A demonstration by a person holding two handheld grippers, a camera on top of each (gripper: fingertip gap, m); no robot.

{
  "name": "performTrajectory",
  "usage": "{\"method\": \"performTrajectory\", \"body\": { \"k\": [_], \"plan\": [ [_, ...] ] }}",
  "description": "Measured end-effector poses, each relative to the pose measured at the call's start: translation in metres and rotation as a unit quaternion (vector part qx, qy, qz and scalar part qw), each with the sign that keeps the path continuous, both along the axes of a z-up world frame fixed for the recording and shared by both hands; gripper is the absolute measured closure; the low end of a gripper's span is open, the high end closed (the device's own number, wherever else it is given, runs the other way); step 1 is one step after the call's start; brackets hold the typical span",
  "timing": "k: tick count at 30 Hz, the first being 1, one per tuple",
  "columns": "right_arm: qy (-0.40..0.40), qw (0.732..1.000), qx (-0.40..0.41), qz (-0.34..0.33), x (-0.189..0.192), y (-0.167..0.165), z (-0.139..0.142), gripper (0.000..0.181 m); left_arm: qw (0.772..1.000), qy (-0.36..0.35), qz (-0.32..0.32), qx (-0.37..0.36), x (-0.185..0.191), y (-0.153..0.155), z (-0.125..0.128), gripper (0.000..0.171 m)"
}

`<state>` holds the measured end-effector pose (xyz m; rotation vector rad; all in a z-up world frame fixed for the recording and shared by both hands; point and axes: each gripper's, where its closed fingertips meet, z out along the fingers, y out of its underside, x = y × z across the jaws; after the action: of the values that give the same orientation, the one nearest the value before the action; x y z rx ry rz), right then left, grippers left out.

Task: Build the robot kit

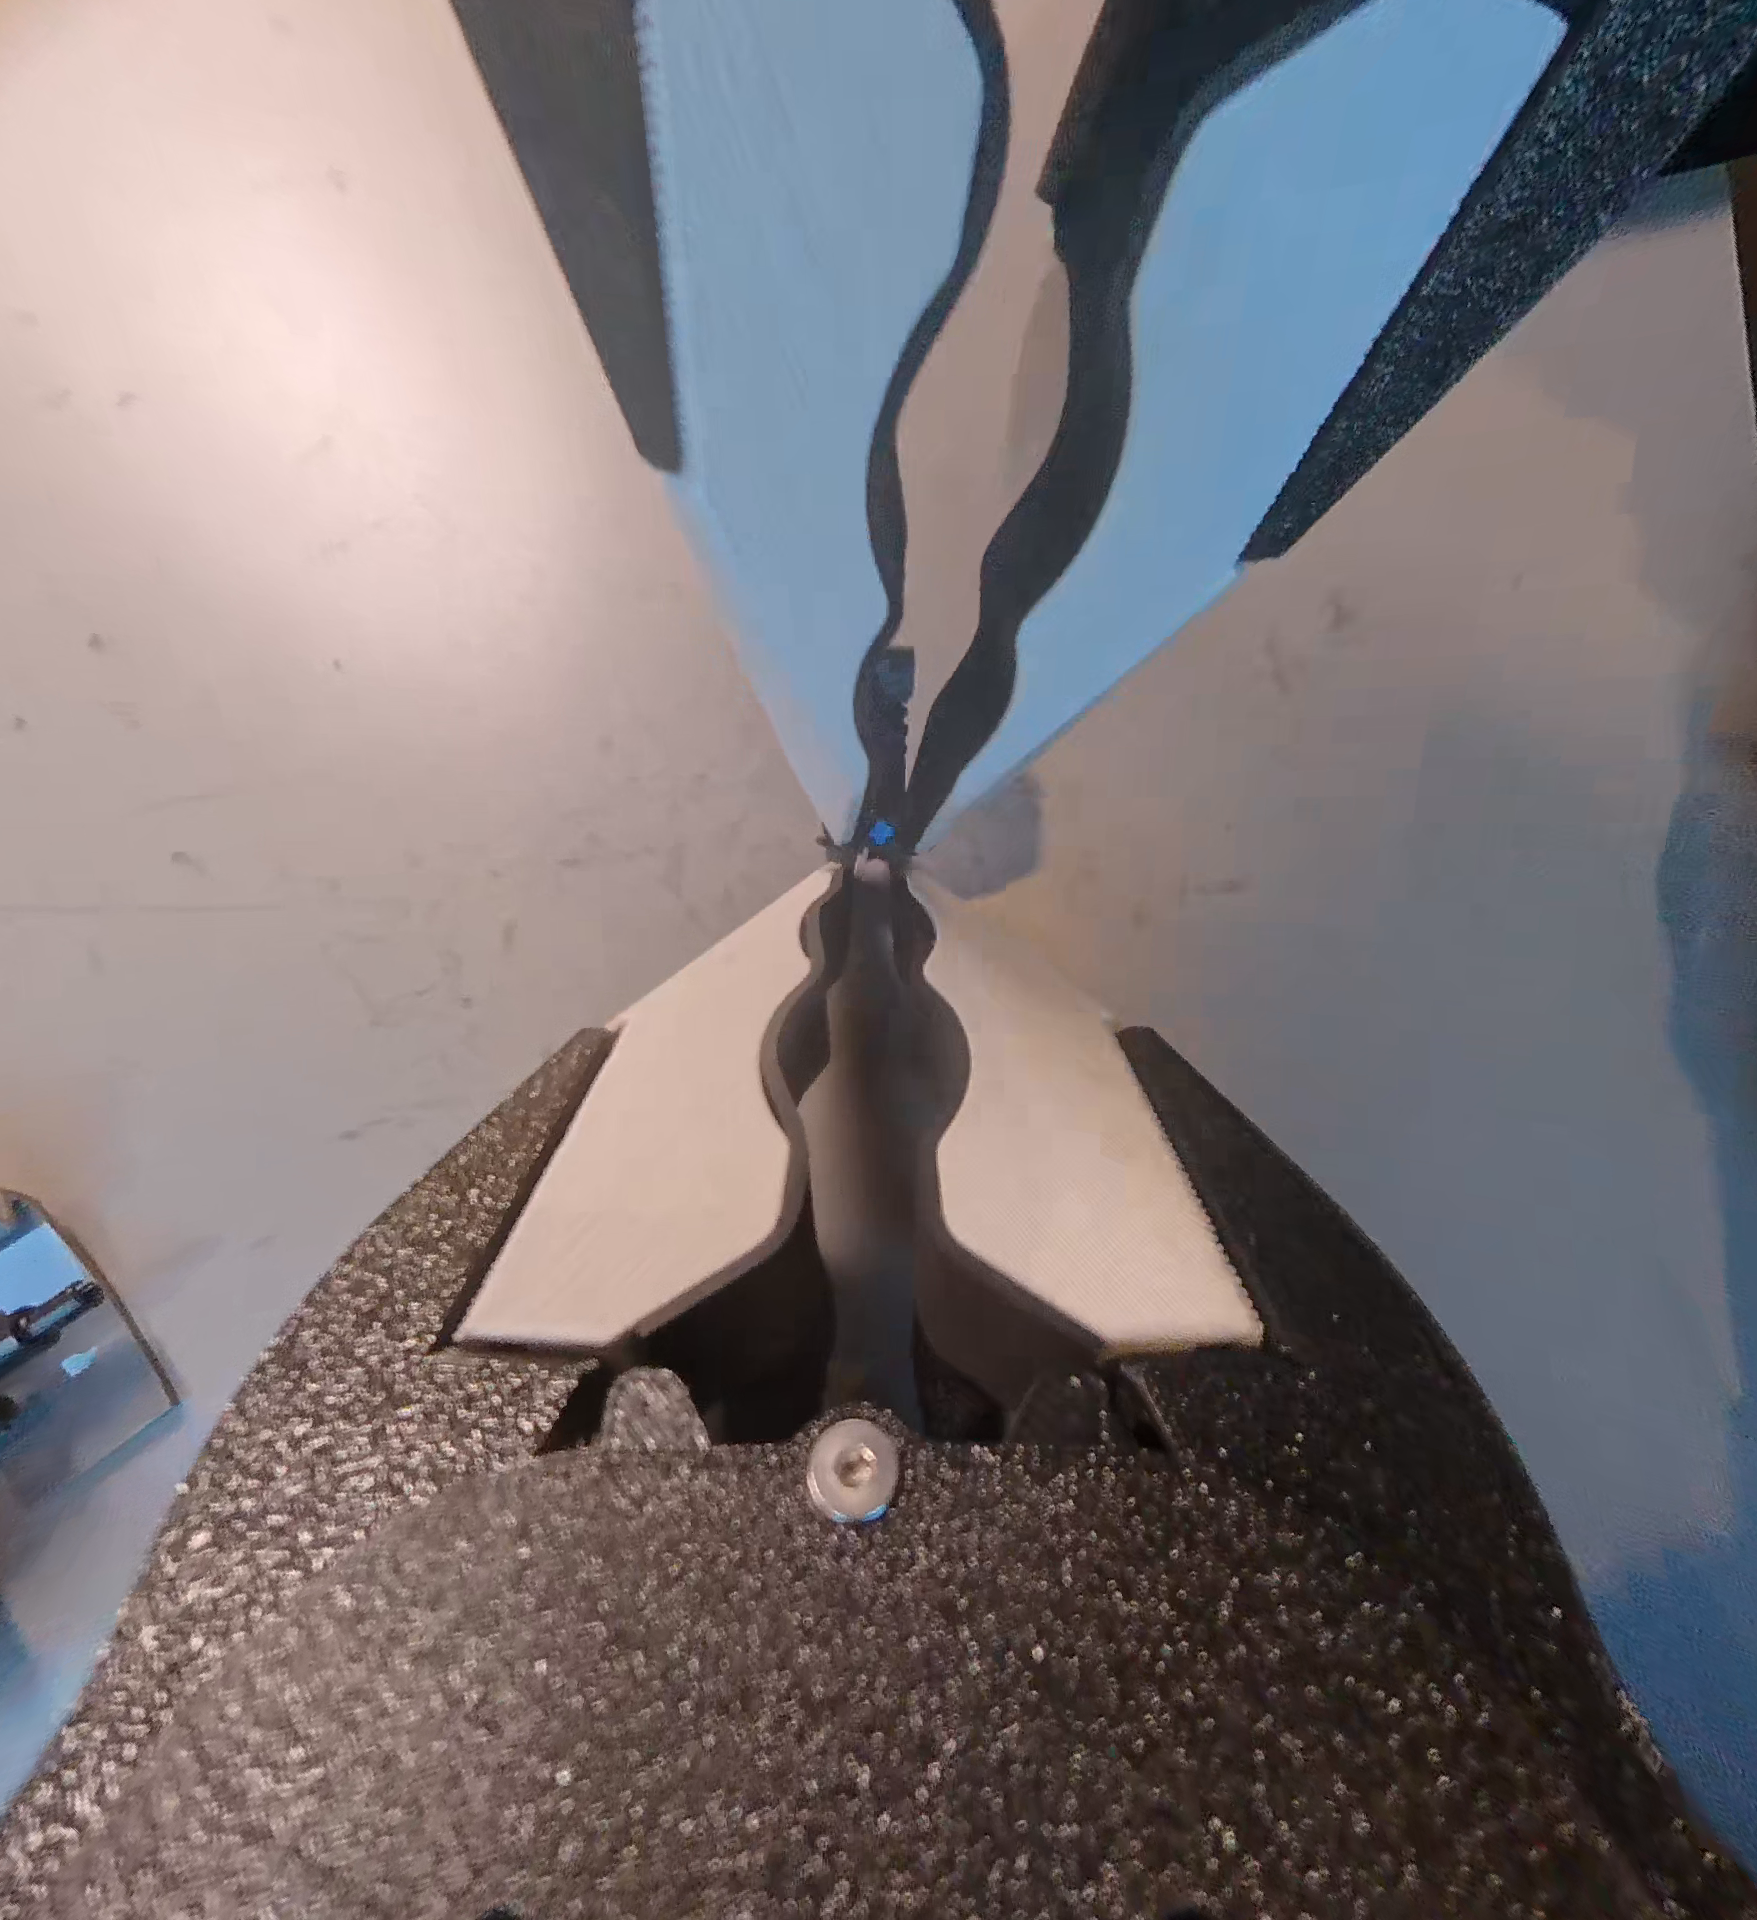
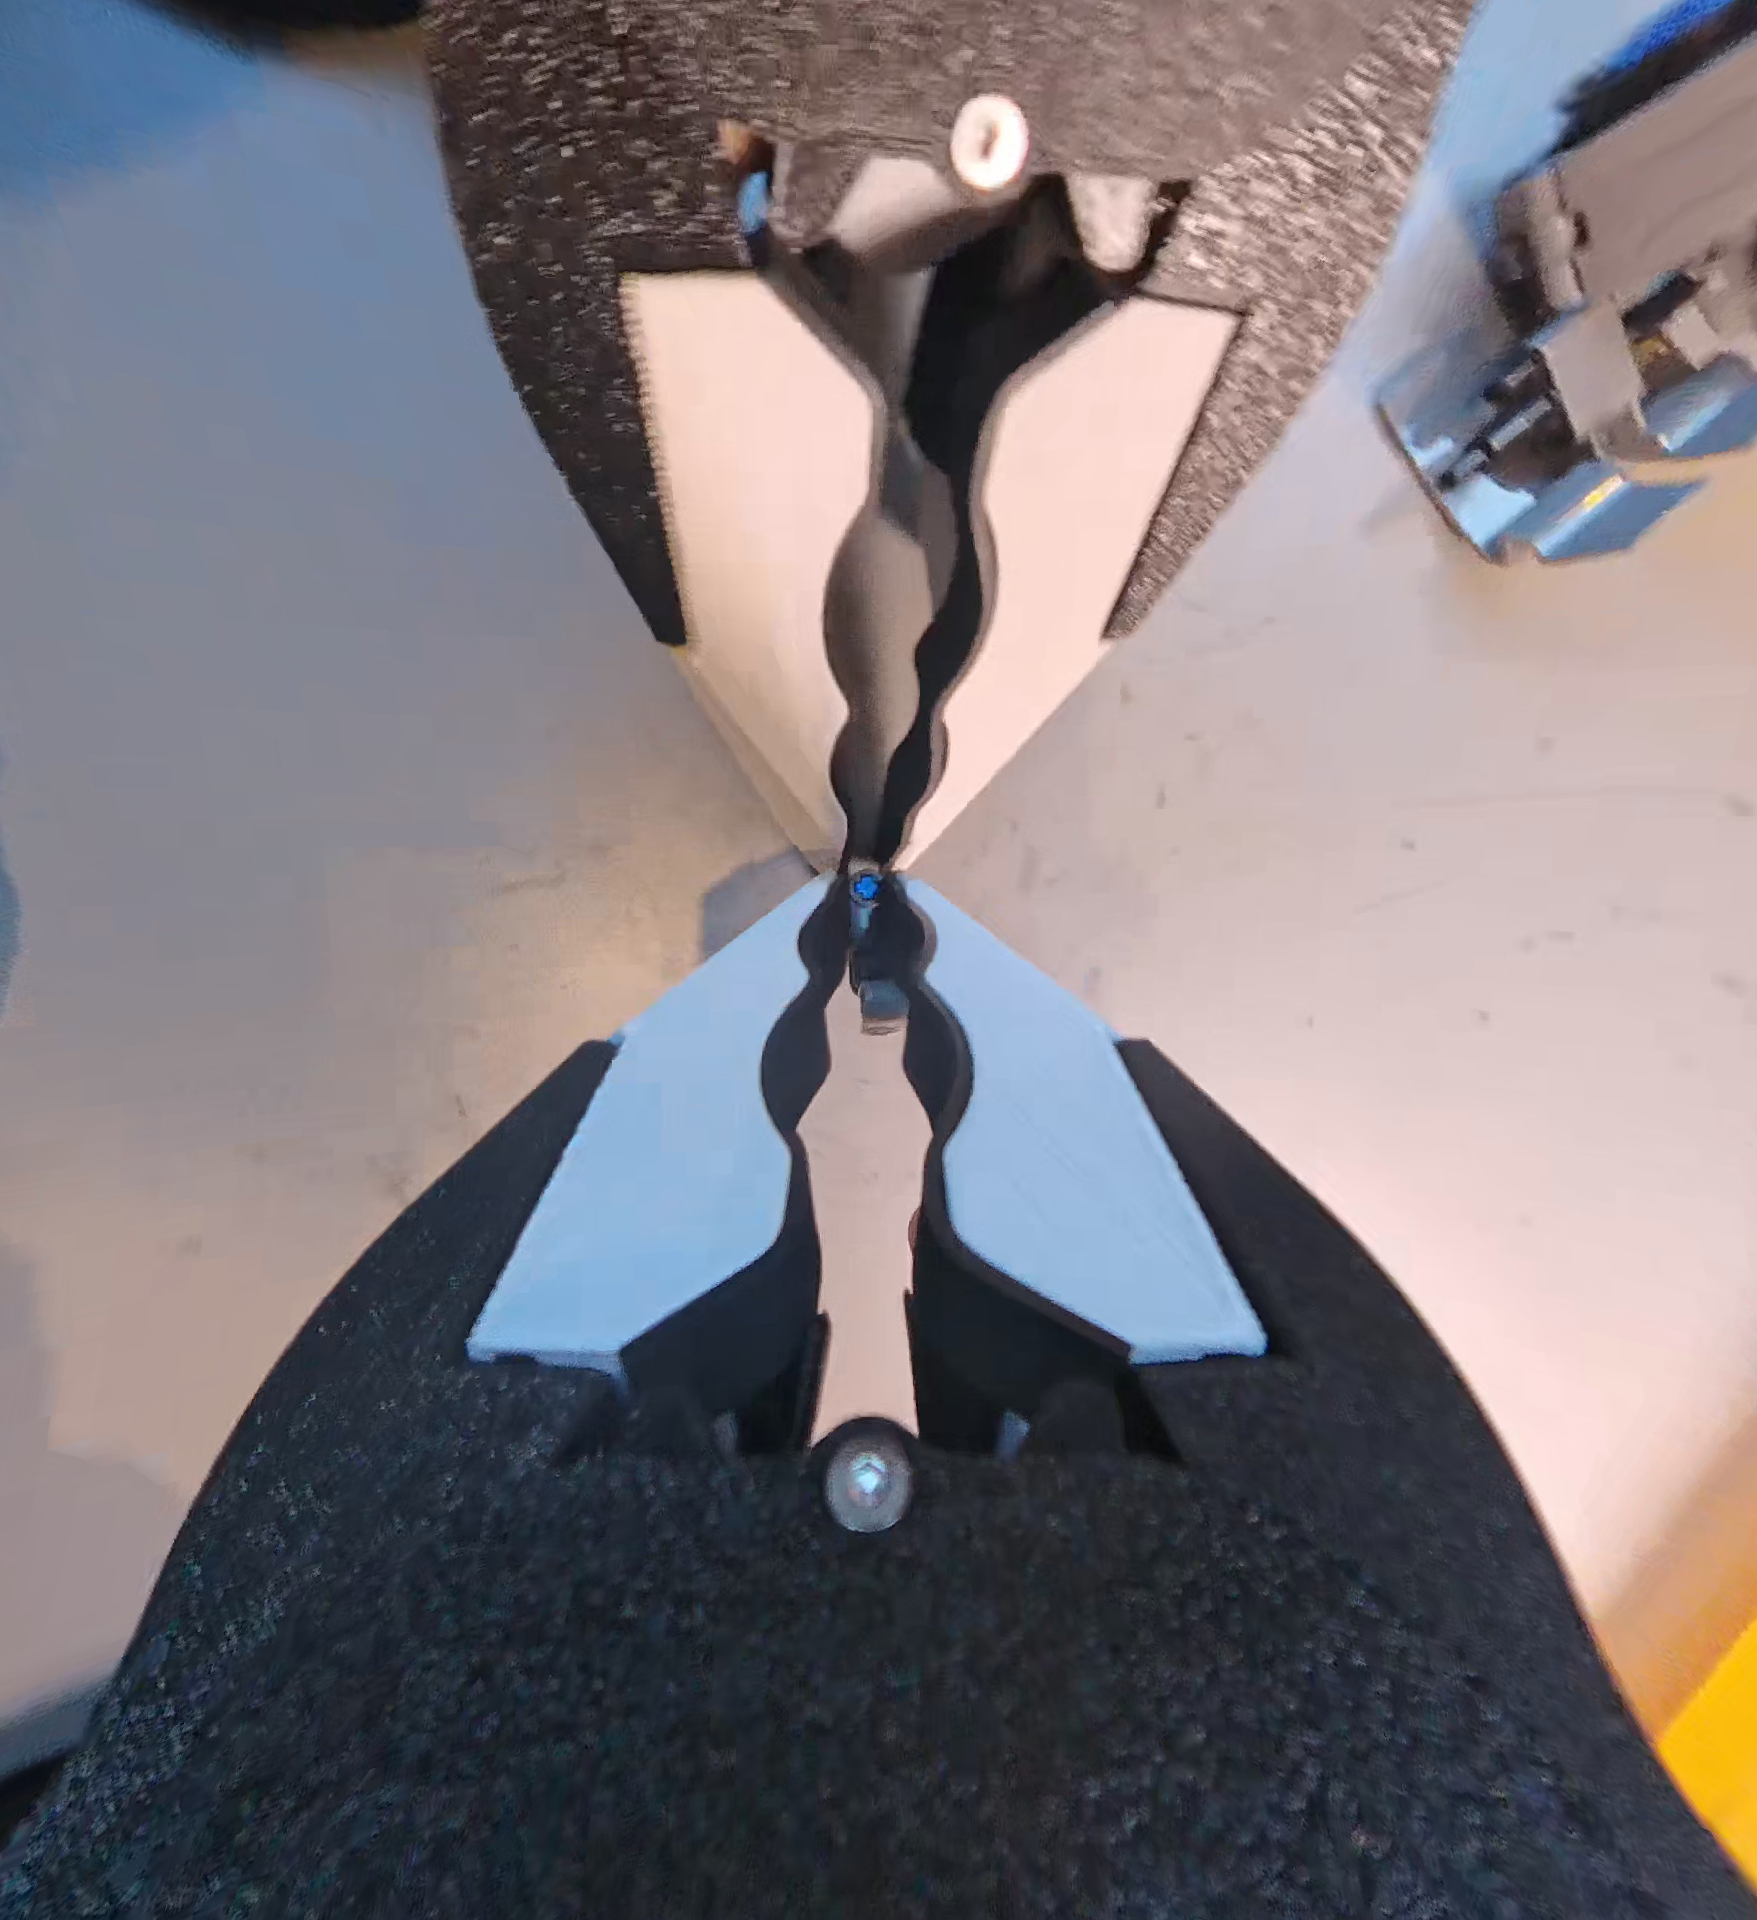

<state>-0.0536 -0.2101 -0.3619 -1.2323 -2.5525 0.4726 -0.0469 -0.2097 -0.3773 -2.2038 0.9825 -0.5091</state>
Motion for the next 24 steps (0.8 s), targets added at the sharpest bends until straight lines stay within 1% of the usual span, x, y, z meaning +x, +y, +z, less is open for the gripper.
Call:
{"method": "performTrajectory", "body": {
  "k": [4, 7, 9, 11, 14, 17, 21, 24],
  "plan": [
    [0.061, 0.993, -0.046, -0.087, 0.0003, 0.003, 0.0011, 0.176, 1.0, -0.002, 0.015, -0.006, 0.0001, 0.0002, -0.0001, 0.165],
    [0.113, 0.978, -0.101, -0.145, 0.002, 0.0056, 0.0021, 0.176, 1.0, -0.003, 0.023, -0.009, 0.0003, 0.0004, -0.0001, 0.166],
    [0.141, 0.965, -0.136, -0.174, 0.0025, 0.0067, 0.0023, 0.175, 1.0, -0.006, 0.025, -0.01, 0.0002, 0.0005, -0.0002, 0.166],
    [0.162, 0.956, -0.152, -0.19, 0.0024, 0.0078, 0.0024, 0.175, 1.0, -0.009, 0.027, -0.012, 0.0001, 0.0006, -0.0002, 0.165],
    [0.165, 0.959, -0.139, -0.182, 0.0031, 0.0081, 0.0021, 0.176, 0.999, -0.011, 0.028, -0.012, 0.0001, 0.0006, -0.0003, 0.166],
    [0.153, 0.978, -0.058, -0.131, 0.0024, 0.0077, 0.0022, 0.176, 0.999, -0.012, 0.03, -0.014, -0.0001, 0.0007, -0.0003, 0.165],
    [0.14, 0.987, 0.019, -0.072, 0.0007, 0.003, 0.0017, 0.176, 0.999, -0.02, 0.034, -0.018, -0.0002, 0.0006, -0.0003, 0.165],
    [0.134, 0.989, 0.023, -0.063, 0.0026, 0.0031, 0.0016, 0.176, 0.999, -0.025, 0.035, -0.021, -0.0003, 0.0006, -0.0002, 0.165]
  ]
}}
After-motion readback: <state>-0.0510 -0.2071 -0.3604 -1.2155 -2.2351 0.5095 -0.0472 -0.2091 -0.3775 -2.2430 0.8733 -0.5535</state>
